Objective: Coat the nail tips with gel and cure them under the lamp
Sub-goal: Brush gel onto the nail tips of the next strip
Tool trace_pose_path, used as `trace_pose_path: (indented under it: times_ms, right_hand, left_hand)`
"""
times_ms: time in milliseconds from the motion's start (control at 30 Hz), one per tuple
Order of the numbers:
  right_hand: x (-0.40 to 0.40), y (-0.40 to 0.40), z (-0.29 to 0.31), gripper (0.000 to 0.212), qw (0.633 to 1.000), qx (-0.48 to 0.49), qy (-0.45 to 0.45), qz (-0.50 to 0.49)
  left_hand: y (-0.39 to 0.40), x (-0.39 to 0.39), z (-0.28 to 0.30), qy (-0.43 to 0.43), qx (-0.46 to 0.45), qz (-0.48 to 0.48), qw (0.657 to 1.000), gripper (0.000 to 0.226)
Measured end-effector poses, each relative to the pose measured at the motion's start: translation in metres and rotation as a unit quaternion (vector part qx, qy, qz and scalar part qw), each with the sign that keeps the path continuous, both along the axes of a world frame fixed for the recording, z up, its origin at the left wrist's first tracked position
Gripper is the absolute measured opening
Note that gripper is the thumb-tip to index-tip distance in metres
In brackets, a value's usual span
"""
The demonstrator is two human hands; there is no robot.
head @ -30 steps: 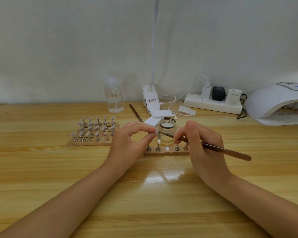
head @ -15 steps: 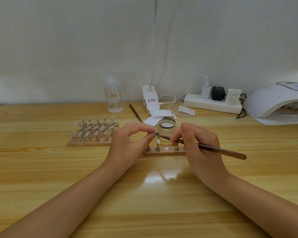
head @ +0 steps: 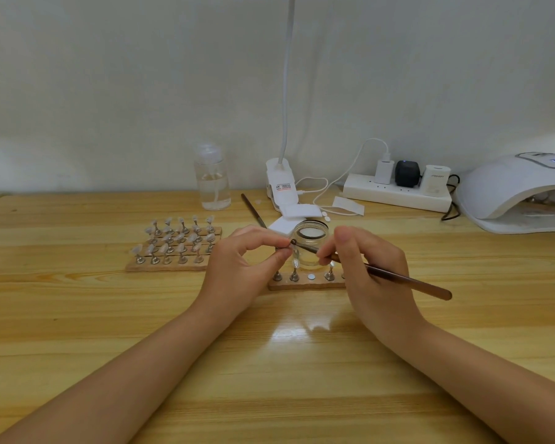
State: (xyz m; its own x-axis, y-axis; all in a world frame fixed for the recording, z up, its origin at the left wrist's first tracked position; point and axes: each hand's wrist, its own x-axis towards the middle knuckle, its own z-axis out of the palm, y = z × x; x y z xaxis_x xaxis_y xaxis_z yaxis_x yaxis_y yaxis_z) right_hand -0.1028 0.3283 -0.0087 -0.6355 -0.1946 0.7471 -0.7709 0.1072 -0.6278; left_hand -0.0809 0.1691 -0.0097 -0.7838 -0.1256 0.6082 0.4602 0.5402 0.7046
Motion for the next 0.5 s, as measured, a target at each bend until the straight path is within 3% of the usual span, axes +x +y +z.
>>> trace_pose_path:
  times_ms: [300,500]
  right_hand:
    - [-0.0003,0.0018,-0.0021,0.039,1.0,-0.023,-0.014,0.006]
    - [-0.0011,0.001,-0.0007,0.032,0.999,-0.036,-0.016,-0.009]
  left_hand:
    - [0.0011,0.0016,0.0019,-0.017,0.004,0.005,1.0,0.02]
    - [0.0004,0.0018,0.0015,-0.021,0.004,0.001,1.0,0.017]
